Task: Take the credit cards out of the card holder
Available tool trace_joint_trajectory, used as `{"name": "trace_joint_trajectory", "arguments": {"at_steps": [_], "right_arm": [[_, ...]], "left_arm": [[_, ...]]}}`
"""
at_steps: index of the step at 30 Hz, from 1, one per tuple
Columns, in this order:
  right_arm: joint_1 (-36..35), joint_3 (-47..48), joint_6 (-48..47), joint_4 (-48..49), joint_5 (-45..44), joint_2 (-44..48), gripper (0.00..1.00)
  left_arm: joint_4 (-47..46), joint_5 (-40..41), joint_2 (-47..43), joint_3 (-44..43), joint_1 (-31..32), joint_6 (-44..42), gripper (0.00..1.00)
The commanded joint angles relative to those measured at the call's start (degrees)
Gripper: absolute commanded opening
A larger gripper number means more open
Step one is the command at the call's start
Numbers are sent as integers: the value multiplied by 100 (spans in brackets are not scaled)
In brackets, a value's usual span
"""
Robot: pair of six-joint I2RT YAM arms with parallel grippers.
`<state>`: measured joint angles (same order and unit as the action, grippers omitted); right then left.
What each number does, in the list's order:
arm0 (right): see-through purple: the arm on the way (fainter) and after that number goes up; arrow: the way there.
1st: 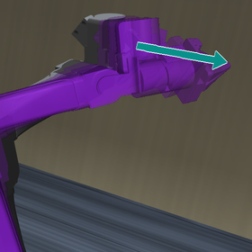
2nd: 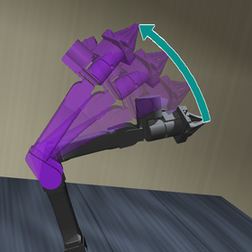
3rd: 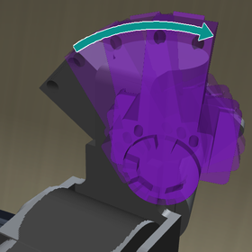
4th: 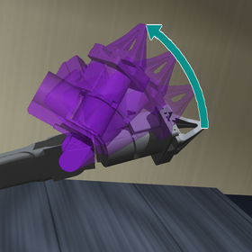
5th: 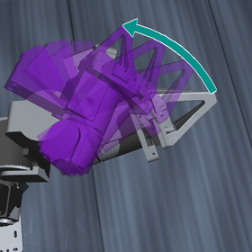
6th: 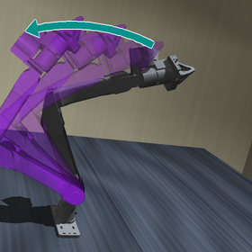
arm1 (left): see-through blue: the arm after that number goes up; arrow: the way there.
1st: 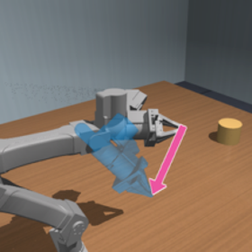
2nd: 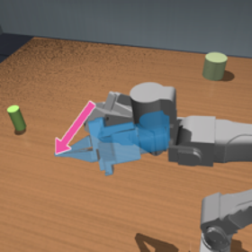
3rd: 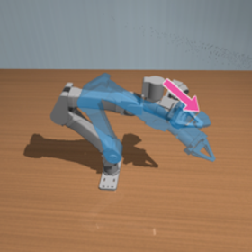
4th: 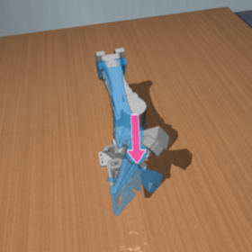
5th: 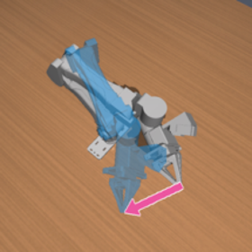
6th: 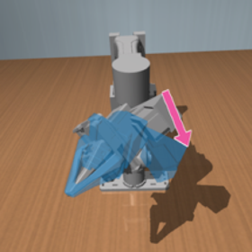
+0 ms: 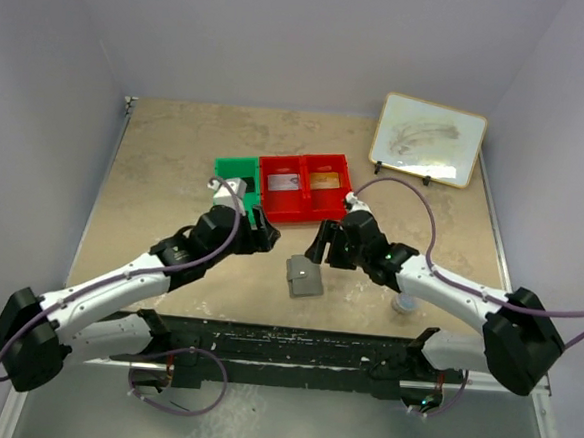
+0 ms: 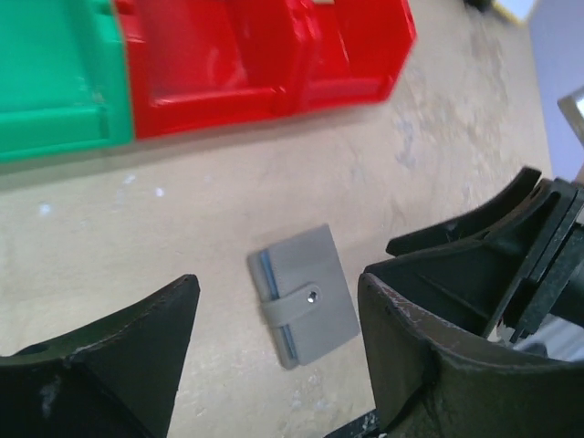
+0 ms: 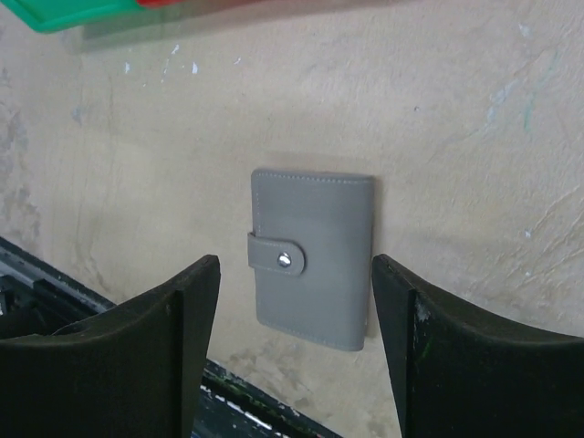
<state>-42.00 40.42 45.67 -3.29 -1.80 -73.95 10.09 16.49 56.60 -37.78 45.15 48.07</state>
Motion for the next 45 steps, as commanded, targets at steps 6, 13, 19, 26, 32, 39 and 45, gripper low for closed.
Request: {"name": "trace_joint_trajectory", "arguments": {"at_steps": [6,13,19,26,32,39,45], "right_arm": [[42,-968,683,460,-432,741,70],[43,-1516,1142,623,-631,1228,69],[40,-1542,1138,385,-965,1440,69],[40,-1477,1020,353,-885,1319,68],[41,-1378,865,471,-665,1222,67],[43,-1346,834,725,-374,1029,66],[43,-1267,860,761,-214,741,65]], "left_arm": [[-1562,-2122,1768,-634,352,-1875,59],[-1430,-2233,2659,-1113,821,-3222,58],[-1315,-2273,3123,-1196,1042,-4037,53],[-797,-2212,3494,-1495,1113,-4572,46],[-481,-2189,3652,-1555,1161,-4825,43],[-577,-1958,3706,-1436,1230,-4908,40],[-690,-1689,3927,-1313,1255,-5021,34]]}}
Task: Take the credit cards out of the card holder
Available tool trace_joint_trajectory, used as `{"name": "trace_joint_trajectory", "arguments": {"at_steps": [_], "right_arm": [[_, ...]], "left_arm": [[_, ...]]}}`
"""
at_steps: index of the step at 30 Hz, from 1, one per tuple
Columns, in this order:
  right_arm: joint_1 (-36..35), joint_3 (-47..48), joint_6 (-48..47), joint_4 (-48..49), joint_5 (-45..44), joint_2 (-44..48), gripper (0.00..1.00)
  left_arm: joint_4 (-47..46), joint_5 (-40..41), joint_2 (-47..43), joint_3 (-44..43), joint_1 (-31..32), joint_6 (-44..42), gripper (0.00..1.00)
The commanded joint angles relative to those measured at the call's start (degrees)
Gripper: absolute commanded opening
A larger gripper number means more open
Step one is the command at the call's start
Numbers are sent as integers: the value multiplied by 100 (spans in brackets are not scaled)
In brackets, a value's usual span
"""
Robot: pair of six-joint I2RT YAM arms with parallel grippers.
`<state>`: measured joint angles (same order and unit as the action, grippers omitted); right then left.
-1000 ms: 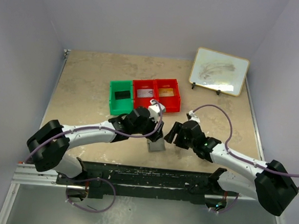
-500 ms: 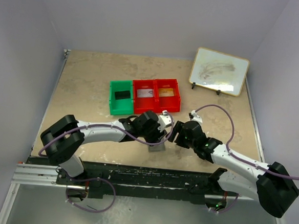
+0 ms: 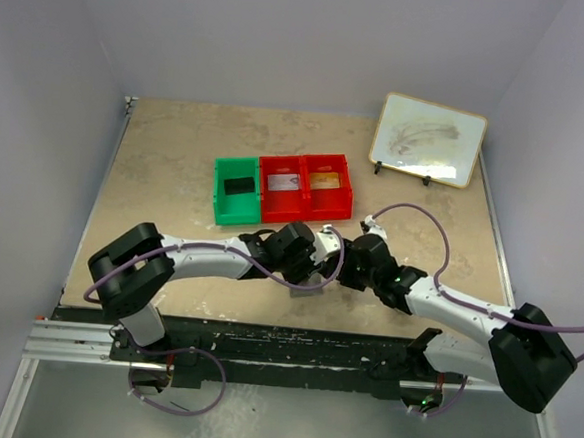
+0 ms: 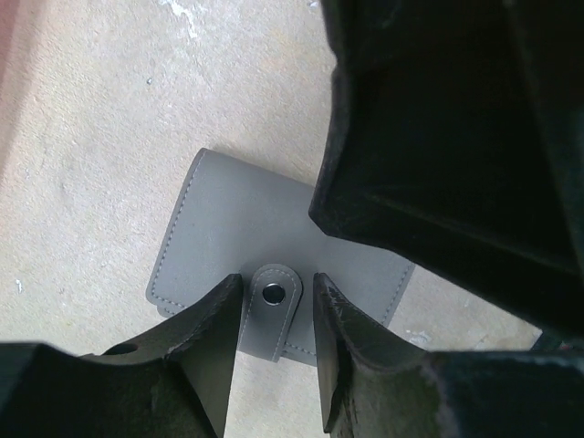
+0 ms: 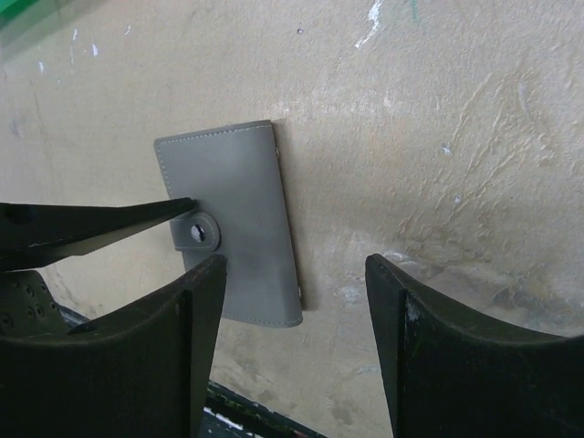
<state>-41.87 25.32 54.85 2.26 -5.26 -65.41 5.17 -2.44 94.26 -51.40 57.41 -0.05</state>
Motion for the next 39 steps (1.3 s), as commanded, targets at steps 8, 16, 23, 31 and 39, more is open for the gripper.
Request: {"name": "trace_joint_trajectory", "arguments": {"at_steps": [8,16,23,31,39], "right_arm": [[25,100,56,396,256,-155,65],[29,148,14,503,383,-382,65],[29,211,-126,796,537,-697,61],[12,463,-1081,562,457,-1502,50],[-83,512,-1089,329,63,-2221,32]], "left_arm": [[-206,530,207,369,124,23,21],[-473,818,-193,650,157,311,8],[-1020,583,-405,884,154,605,0],[-1523,617,-588,1118,156,981,0],[-1907,938,-1009,1521,144,1355,0]]}}
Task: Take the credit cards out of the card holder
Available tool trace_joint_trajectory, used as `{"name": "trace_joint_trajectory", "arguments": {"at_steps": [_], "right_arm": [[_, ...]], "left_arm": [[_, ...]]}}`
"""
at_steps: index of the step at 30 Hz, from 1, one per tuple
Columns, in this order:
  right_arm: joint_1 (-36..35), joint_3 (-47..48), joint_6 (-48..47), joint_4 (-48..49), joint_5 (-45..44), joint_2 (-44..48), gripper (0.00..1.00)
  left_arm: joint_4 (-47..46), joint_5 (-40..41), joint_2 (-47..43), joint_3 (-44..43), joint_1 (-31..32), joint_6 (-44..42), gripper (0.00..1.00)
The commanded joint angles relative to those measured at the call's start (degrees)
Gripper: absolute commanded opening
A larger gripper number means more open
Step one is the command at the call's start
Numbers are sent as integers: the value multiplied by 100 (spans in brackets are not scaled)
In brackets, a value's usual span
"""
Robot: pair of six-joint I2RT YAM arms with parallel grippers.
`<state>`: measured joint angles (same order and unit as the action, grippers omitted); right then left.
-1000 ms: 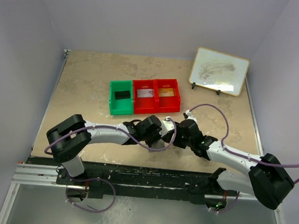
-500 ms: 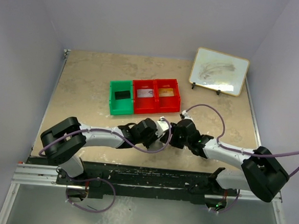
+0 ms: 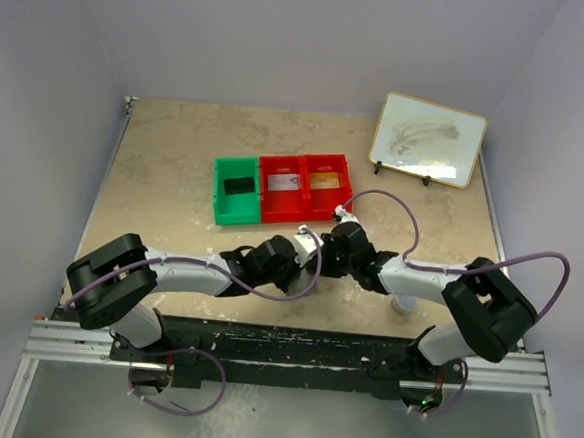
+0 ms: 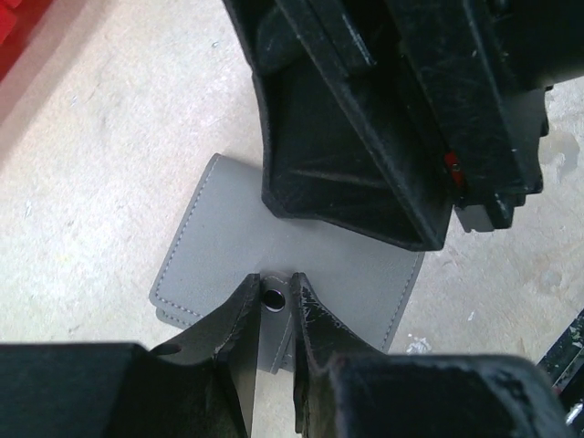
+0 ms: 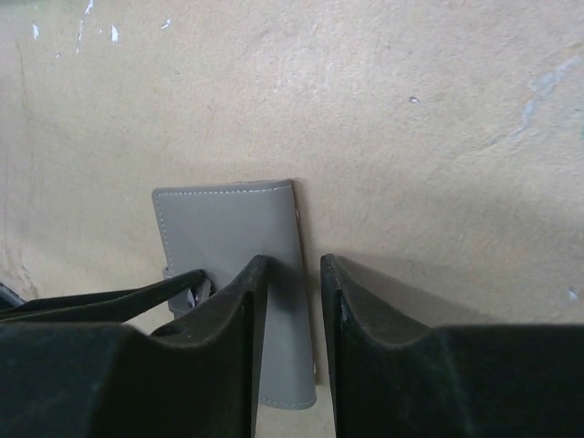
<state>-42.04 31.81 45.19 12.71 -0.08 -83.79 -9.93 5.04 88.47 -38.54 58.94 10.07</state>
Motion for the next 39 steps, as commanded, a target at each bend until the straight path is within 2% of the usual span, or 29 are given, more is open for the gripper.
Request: {"name": "trace_joint_trajectory", "arguments": {"at_steps": [1,7,12,20,22,25,30,33,39], "right_arm": [[-69,-117,35,-824,-545,-384,32],[-74,-144,81,-749,-583,-451,31],[-84,-147,-148,-516,-286,-398,32],[-235,-366,-490,369,1048,517,48],[-461,-219,-530,83,740,351,52],[-894,147,-571,-378,97,-285,54],[-1034,472,247,-1446,-1139,-1038,46],[-1034,353,386,-1318,-1109,-1172,44],[-1037,107,418,-432,-364,-1013,44]], "left_arm": [[-443,278,-530,354,-12,407,0],[-1026,546,-1050,975,-25,913,0],[-1455,574,-1089,1266,-23,1225,0],[-1447,699,-1044,1296,-23,1257,0],[-1565,711,-1080,1341,-23,1319,0],[-1736,669,-1094,1395,-23,1392,0],[-1871,741,-1278,1583,-23,1584,0],[-2177,975,-1568,1970,-23,1848,0],[-2286,1153,-1963,2397,-23,2042,0]]}}
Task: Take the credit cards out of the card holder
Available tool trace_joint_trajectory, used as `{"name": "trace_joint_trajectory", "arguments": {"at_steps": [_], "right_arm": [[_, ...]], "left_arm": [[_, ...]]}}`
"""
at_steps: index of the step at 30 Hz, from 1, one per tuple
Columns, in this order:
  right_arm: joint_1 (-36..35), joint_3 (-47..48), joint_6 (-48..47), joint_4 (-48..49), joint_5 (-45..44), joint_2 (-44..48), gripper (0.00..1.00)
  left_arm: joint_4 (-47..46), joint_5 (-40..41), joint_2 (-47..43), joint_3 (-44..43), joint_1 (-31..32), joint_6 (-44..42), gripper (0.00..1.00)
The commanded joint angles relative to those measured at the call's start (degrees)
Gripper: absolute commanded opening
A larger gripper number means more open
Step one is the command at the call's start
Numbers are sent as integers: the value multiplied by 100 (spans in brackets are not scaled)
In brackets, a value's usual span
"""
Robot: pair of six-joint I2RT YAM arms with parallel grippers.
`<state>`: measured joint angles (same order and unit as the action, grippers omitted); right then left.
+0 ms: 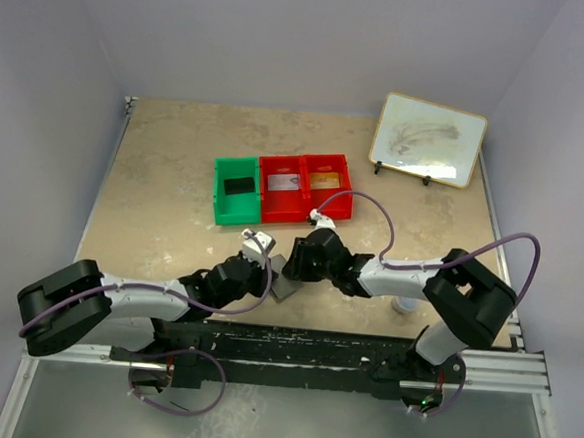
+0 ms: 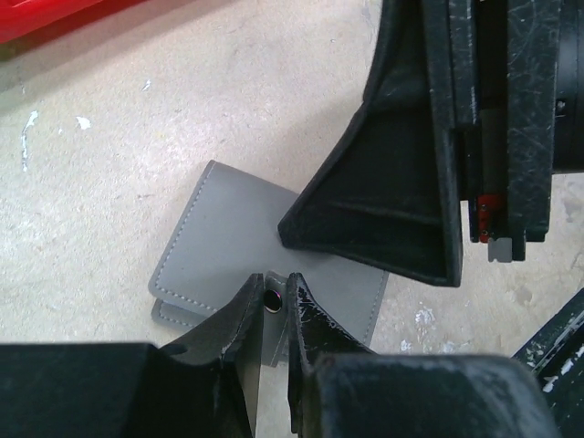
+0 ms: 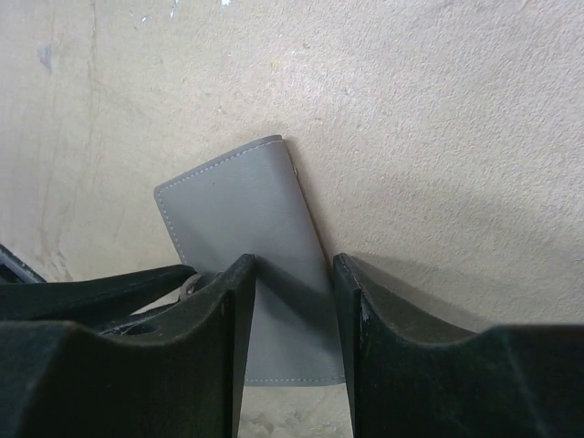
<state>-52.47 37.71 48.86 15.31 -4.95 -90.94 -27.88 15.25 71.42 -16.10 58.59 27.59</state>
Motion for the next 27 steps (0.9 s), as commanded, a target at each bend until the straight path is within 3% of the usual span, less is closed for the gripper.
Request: {"name": "trace_joint_trajectory", "arguments": {"at_steps": [1,12,18,27], "right_arm": [[4,-454,43,-624,201,-241,44],[10,473,-414,-1268,285,604,48],[4,917,-935,-1207,536,441,47],[-5,768,-1014,-342,1542,-11,40]], "left_arm": [[-458,152,-316,172,8,321,0],[267,623,-1210,346,21,727,3],[332,889,-1428,574,25,1062,4],[1414,1244,-2091,578,30,1995,25]]}}
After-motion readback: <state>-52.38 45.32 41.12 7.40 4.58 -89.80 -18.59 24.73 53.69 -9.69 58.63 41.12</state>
